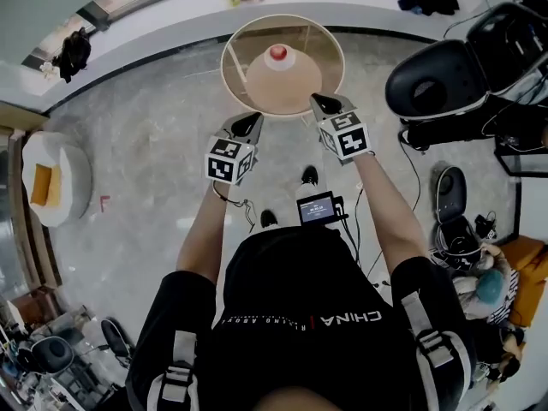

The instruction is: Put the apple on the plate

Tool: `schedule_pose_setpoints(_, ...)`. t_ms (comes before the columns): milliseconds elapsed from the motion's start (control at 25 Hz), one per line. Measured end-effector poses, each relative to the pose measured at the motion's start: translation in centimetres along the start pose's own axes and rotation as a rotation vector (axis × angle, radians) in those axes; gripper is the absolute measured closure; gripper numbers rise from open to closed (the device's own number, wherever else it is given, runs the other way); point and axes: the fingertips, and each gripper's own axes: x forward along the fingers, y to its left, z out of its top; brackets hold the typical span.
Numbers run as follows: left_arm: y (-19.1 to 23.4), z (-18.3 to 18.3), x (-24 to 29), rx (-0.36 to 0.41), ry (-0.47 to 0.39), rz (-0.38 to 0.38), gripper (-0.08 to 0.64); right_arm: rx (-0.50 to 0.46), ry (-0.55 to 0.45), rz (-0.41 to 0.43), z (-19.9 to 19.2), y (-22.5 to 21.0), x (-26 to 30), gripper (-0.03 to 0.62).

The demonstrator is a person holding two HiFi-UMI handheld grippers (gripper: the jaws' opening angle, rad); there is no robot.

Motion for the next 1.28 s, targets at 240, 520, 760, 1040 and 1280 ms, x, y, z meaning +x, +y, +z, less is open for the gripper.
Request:
schedule_pose_setpoints(240,-0.7,-3.9,-4.5,-0.042,-0.022,-0.054,0.541,0.031,0.016,-0.044,-2.4,5.5,-1.9,0.56)
schedule_pose_setpoints(520,-2.0,-3.2,-8.3,-0.06,-0.052,-0.067,0.541,-0.003,0.024,-0.058,-1.0,9.4,-4.7,0.56)
schedule_pose_setpoints(760,-1.3,-2.7,-4.6,-0.061,-0.036,-0.036,0.541,-0.002,0.006,-0.045,-1.6,6.6,-3.5,0.56)
schedule_pose_setpoints(1040,-1.6,-1.6,-0.7,-0.013,-0.021,-0.015,0.541,-0.004,-0.011,-0.033,-2.2,2.4,-1.8,0.56)
schedule_pose_setpoints(1280,-4.6,-0.6,-1.7,-0.012,-0.03,-0.002,0.541,-0.014,-0.022,-0.029,-2.9,2.1,-5.1,0.56)
